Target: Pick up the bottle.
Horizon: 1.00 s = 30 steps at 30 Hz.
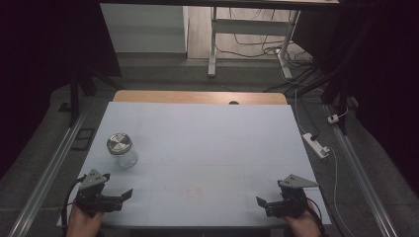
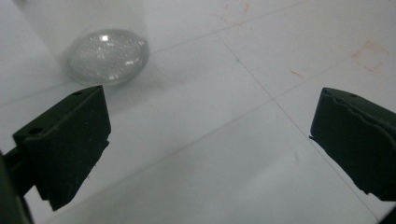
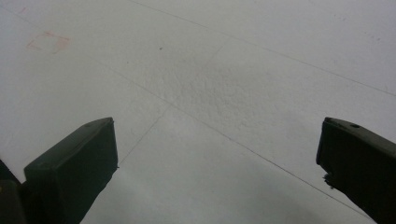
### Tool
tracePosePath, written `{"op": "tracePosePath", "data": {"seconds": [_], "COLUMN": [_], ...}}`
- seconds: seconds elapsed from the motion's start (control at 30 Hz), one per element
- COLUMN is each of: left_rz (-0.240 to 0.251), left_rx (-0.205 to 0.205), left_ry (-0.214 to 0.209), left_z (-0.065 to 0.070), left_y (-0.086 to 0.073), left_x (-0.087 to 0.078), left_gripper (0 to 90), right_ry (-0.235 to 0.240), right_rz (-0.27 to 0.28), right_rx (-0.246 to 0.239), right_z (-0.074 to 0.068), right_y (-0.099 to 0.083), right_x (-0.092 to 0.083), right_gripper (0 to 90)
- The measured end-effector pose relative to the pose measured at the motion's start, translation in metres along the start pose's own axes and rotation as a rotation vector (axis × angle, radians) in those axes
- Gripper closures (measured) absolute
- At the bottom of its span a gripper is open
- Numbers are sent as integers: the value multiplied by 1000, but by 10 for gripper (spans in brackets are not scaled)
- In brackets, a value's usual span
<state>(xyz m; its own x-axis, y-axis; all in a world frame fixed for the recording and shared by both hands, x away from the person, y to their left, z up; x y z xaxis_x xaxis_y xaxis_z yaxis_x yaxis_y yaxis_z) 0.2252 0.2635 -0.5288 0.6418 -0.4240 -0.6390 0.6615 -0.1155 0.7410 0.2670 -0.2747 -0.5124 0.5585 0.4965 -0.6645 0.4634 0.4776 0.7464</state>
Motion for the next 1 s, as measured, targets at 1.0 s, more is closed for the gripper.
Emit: {"op": "tracePosePath", "data": {"seconds": [1.0], "left_rz": [64], "left_rx": [-15], "left_ry": [75], "left_z": [-35], "left_y": [27], "left_x": [29], "left_gripper": [0], "right_ry": [20], "right_rz": [2], "right_rx": [8], "right_z": [2], "right_y": [0], "right_x": [0], "right_gripper": [0]}}
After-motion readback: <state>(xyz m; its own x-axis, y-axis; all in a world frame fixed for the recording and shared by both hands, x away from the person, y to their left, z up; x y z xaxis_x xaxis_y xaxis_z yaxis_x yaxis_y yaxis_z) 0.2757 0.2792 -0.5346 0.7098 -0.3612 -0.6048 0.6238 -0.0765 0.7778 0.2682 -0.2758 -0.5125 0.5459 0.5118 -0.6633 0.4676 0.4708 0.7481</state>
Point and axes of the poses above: each handheld gripper's, and its own axes: x roughly forward along the jaws, y roughly out of its top, z roughly to its right, the point moved 2 cm from there along x, roughly forward along the jaws, and after that the axes turned 7 degrees about -x, right-handed, at the moved point
